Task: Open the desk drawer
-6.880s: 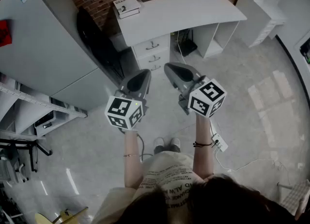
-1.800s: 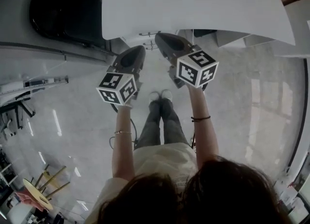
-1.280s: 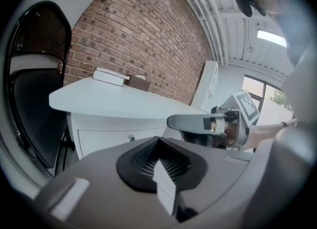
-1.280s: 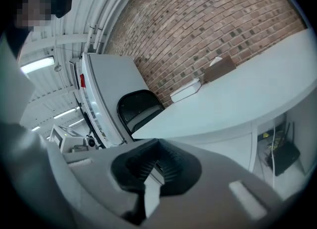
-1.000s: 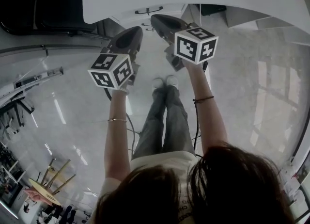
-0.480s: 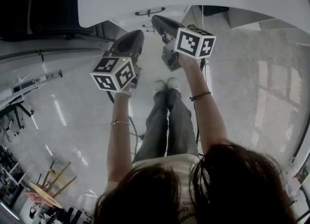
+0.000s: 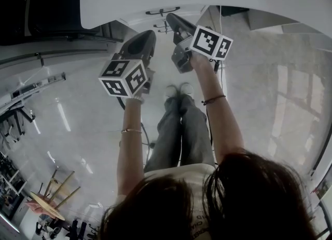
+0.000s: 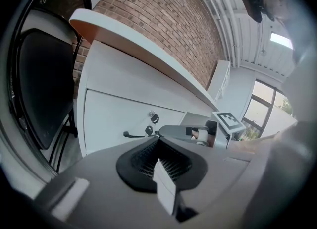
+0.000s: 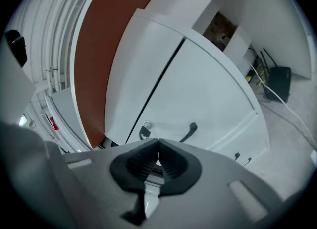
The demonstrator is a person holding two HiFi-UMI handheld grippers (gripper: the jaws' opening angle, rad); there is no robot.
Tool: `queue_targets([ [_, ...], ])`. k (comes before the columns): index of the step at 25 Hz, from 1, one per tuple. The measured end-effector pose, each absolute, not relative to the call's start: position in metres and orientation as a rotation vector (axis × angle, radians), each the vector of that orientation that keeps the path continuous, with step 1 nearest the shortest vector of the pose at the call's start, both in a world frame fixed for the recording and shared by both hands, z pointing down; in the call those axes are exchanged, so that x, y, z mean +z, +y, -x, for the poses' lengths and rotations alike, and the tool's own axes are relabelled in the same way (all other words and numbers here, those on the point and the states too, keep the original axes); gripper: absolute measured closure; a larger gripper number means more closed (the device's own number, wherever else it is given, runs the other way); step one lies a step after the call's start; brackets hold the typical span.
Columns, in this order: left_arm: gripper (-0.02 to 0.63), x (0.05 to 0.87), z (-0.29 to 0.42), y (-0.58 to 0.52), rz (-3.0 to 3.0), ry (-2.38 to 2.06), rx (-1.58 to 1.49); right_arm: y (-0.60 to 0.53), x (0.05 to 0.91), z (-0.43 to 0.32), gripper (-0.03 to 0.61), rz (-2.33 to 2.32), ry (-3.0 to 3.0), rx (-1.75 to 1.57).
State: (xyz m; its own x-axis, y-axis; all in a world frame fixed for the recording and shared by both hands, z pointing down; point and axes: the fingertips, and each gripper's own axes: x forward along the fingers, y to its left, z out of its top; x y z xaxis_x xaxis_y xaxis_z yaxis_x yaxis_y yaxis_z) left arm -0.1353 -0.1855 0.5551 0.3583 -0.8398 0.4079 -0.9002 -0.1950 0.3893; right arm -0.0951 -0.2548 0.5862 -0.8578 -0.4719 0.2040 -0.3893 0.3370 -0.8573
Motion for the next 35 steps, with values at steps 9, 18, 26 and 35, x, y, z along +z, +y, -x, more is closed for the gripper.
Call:
queue_targets([
  [9, 0.615, 0.567, 0.135, -0.198, -2.035, -1.510, 0.138, -0.270, 0.604, 0.095, 0.523, 0.812, 2.387, -1.669],
  [18, 0.615, 0.575, 0.135, -0.203, -2.028, -1.515, 0.138, -0.274, 0.624, 0.096, 0.460, 0.835, 2.300, -1.765],
  [26, 0.615, 0.580, 0.139, -0.204, -2.016, -1.525, 0.137, -0.281, 0.628, 0.100, 0.456, 0.807, 2.233, -1.797],
  [35, 0.615, 0.584, 0.139, -0.205, -2.017, -1.523, 0.147, -0.287, 0.630, 0.102, 0.494, 0.776, 2.127, -1.837],
])
